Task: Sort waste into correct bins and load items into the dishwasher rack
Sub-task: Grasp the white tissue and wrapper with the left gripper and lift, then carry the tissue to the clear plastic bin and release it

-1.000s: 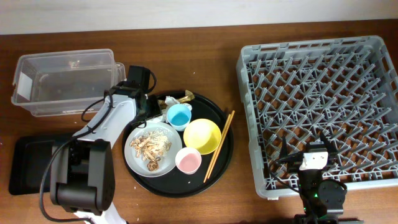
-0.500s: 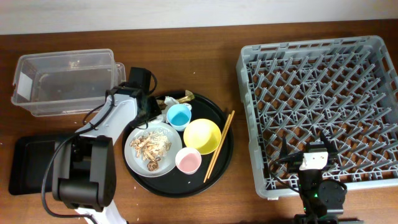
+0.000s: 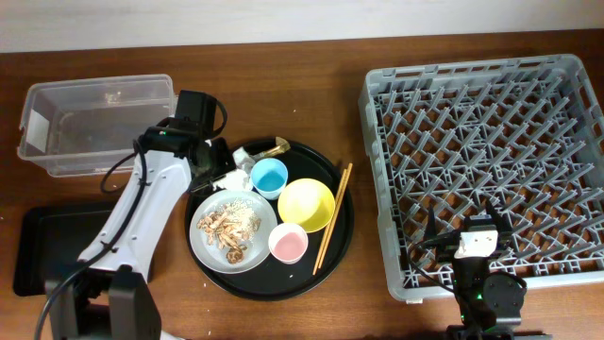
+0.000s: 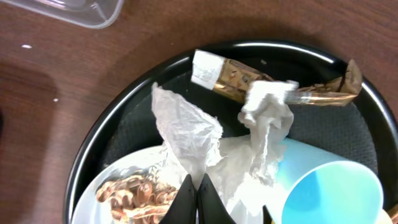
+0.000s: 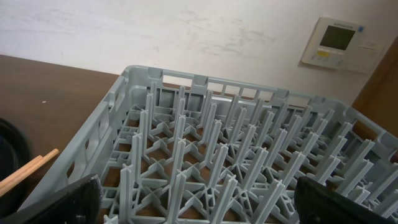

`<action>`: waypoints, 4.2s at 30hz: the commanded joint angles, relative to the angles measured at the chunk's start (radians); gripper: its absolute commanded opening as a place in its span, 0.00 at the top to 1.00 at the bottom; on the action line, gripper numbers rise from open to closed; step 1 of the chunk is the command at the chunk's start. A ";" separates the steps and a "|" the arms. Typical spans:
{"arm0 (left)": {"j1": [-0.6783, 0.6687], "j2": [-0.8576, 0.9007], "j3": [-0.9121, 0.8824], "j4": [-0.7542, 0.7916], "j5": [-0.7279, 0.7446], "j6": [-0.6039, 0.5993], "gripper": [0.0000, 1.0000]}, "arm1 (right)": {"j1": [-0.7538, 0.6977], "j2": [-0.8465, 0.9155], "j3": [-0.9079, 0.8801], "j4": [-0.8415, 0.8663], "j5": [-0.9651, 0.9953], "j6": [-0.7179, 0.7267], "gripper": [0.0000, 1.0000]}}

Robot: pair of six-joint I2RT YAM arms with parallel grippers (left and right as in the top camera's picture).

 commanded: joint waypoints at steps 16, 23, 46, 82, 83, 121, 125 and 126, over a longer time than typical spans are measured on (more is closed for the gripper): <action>0.001 -0.265 0.021 0.226 -0.341 0.002 0.99 | -0.007 -0.007 -0.008 -0.003 0.008 0.005 0.01; 0.027 -0.208 0.020 0.571 -0.710 0.058 0.99 | -0.007 -0.007 -0.008 -0.003 0.008 0.005 0.01; 0.046 -0.141 0.018 0.216 0.048 0.354 0.08 | -0.007 -0.007 -0.008 -0.003 0.009 0.005 0.01; 0.045 0.303 0.018 0.047 0.140 0.340 0.47 | -0.007 -0.007 -0.008 -0.003 0.008 0.005 0.02; 0.046 0.304 0.019 0.050 0.136 0.340 0.50 | -0.007 -0.007 -0.008 -0.003 0.009 0.005 0.01; 0.419 0.339 0.619 0.003 -0.113 0.196 0.01 | -0.007 -0.007 -0.008 -0.003 0.008 0.005 0.01; 0.419 0.339 0.618 -0.114 0.187 0.196 0.01 | -0.007 -0.007 -0.008 -0.003 0.008 0.005 0.01; 0.418 0.339 0.618 -0.155 0.241 0.196 0.01 | -0.007 -0.007 -0.008 -0.003 0.008 0.005 0.01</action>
